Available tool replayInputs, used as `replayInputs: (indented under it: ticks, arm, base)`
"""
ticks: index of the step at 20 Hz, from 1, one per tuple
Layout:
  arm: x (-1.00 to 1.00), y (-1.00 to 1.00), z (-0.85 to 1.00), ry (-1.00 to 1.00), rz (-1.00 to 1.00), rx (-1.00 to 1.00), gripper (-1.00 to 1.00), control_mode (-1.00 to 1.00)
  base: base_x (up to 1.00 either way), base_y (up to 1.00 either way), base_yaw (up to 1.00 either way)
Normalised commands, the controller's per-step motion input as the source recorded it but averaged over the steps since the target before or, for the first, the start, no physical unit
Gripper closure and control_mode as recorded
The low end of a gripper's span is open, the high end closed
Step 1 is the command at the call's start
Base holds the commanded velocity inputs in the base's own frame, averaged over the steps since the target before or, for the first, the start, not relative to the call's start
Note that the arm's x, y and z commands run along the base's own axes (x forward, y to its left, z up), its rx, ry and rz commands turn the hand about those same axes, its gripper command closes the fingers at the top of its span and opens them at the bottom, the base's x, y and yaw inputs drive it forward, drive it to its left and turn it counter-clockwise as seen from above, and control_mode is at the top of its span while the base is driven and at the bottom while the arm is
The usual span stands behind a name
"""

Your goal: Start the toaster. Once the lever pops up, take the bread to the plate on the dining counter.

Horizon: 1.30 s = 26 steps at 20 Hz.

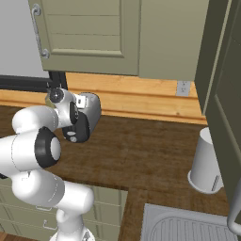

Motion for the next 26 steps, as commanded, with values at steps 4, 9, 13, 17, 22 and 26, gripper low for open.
replayInputs:
  ticks: [4, 9, 13, 17, 22, 26]
  arm:
    - [0.0, 0.0, 0.0, 0.0, 0.0, 0.0, -1.0, -1.0]
    - [0.0, 0.0, 0.0, 0.0, 0.0, 0.0, -1.0, -1.0]
    - [0.0, 0.0, 0.0, 0.0, 0.0, 0.0, -1.0, -1.0]
    - [0.0, 0.0, 0.0, 0.0, 0.0, 0.0, -1.0, -1.0]
    - [0.0, 0.0, 0.0, 0.0, 0.0, 0.0, -1.0, -1.0]
    - [0.0, 0.0, 0.0, 0.0, 0.0, 0.0, -1.0, -1.0]
  base:
    - [0.0, 0.0, 0.0]
    - [0.0, 0.0, 0.0]
    - [0.0, 0.0, 0.0]
    - [0.0, 0.0, 0.0]
    - [0.0, 0.0, 0.0]
    - [0.0, 0.0, 0.0]
